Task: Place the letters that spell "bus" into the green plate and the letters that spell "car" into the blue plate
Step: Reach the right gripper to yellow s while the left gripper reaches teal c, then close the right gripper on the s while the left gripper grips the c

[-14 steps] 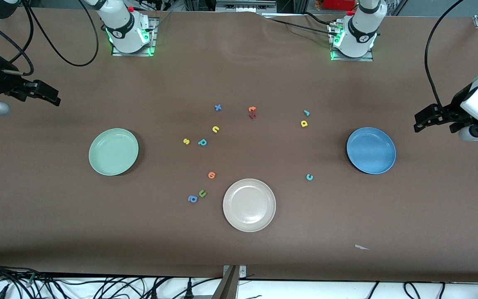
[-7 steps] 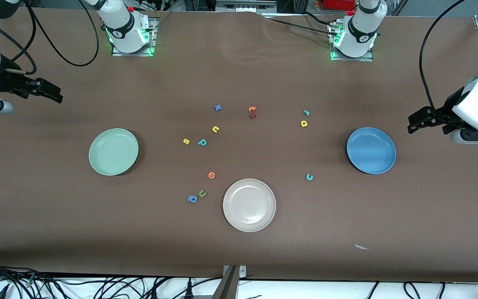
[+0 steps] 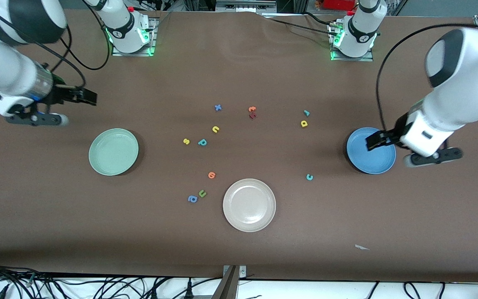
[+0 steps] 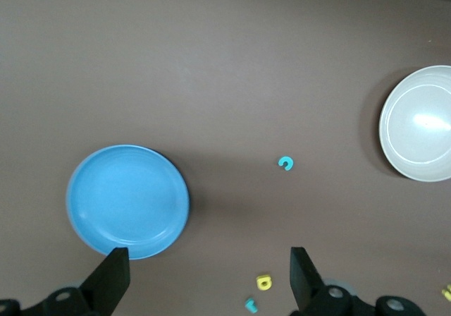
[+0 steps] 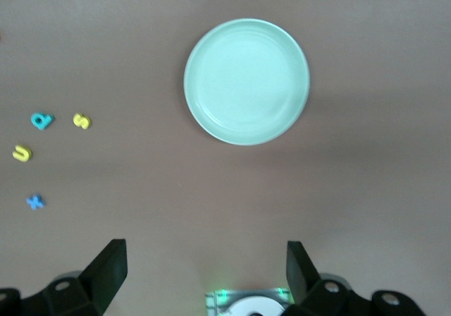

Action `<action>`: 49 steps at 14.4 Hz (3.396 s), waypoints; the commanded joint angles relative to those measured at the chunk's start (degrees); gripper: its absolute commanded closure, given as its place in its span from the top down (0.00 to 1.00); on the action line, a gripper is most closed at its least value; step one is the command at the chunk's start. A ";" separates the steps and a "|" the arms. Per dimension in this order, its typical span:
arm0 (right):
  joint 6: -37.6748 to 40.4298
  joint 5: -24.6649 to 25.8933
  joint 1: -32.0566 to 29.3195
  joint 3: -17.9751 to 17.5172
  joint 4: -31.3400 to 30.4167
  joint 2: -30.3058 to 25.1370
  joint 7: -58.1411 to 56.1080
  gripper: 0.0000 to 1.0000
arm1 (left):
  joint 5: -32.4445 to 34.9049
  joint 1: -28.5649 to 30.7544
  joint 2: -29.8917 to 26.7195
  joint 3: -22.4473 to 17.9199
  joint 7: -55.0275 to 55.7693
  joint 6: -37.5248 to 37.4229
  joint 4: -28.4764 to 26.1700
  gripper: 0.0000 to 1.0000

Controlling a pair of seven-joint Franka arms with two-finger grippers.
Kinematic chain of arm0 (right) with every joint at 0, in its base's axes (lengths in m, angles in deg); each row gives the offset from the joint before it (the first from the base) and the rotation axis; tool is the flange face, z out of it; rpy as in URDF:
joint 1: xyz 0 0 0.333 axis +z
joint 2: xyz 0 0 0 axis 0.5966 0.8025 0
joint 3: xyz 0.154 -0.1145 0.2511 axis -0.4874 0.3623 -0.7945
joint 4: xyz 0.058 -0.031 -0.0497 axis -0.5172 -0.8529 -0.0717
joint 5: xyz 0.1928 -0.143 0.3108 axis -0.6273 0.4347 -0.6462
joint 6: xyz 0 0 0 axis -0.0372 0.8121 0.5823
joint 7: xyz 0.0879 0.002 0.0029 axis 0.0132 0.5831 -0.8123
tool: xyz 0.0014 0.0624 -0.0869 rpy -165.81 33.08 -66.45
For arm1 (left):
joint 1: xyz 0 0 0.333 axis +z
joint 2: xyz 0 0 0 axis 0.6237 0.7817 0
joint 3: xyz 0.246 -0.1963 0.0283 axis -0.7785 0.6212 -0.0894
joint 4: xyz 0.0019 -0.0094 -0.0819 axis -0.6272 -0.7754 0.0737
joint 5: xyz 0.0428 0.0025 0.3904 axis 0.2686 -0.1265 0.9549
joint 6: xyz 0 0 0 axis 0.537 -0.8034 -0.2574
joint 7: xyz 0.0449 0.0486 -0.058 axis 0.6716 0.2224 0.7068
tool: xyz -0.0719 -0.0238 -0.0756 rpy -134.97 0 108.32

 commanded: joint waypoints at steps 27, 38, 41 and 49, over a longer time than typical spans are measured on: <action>-46.91 -4.82 21.66 1.45 -13.92 24.82 44.53 0.57 | -2.38 -9.50 30.35 -0.23 7.31 27.82 1.42 0.85; -49.46 -4.65 21.66 1.54 -13.92 27.10 44.36 0.57 | -2.47 -9.76 30.70 -0.23 7.84 27.82 1.50 0.52; -49.73 -4.65 21.66 1.54 -13.92 27.28 44.36 0.41 | -2.56 -9.76 30.79 -0.15 7.84 27.82 1.86 0.48; -43.16 -4.47 21.57 4.34 -12.52 23.25 39.11 0.10 | -2.47 -9.67 30.70 -0.23 7.58 27.82 1.86 0.05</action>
